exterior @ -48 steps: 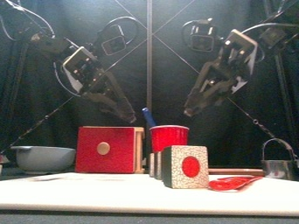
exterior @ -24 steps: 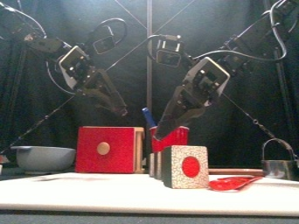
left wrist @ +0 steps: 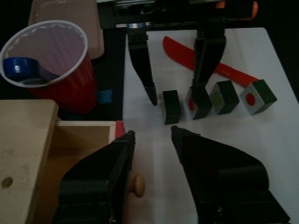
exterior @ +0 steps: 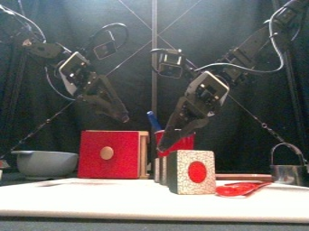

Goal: Place sushi on board then cut the sushi with the knife then place the pieces on the plate
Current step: Place the 4 sushi pieces on the plate

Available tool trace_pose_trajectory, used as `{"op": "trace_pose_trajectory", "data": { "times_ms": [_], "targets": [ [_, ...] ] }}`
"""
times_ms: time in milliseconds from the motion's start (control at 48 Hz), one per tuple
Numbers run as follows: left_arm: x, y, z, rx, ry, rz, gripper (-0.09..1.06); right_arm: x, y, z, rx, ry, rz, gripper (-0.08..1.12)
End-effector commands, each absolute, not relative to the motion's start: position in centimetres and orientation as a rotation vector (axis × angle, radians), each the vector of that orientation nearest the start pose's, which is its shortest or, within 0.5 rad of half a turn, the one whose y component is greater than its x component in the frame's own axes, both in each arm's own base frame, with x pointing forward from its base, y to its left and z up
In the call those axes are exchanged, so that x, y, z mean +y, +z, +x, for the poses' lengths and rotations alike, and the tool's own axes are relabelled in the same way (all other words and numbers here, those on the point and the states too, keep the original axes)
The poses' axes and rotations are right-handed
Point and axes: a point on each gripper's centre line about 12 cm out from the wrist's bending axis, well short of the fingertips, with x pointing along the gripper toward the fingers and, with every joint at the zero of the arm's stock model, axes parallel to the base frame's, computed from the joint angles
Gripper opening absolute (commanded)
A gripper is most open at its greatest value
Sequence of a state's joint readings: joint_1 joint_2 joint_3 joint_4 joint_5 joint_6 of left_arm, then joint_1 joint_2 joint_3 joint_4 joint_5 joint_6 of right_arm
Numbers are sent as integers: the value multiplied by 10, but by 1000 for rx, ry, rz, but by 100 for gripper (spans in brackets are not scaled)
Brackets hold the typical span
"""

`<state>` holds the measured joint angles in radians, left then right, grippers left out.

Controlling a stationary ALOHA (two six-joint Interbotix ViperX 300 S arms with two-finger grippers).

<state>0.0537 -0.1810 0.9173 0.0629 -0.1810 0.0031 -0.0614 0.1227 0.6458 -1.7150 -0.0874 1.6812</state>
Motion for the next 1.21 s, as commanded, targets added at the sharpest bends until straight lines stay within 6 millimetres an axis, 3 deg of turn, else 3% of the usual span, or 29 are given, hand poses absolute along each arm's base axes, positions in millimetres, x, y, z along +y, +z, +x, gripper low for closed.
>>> {"op": "trace_pose_trajectory", "data": {
  "times_ms": [21,208,458,625,833,1062,1208],
  "targets": [
    [17,176,328,529,30,38,78,-18,136,401,748,27,28,87],
    [17,173,326,536,32,32,78,-18,129,400,766,33,40,84],
    [17,172,325,539,32,32,78,-18,129,399,767,25,75,58],
    [18,173,326,538,34,32,78,-18,151,391,714,7,116,58],
    [18,174,326,535,35,29,78,-12,183,346,640,1,147,58],
    [18,177,328,527,34,34,78,-17,174,288,653,-79,207,58],
    [18,179,330,521,34,34,78,-48,172,268,640,-258,200,58]
  ]
}}
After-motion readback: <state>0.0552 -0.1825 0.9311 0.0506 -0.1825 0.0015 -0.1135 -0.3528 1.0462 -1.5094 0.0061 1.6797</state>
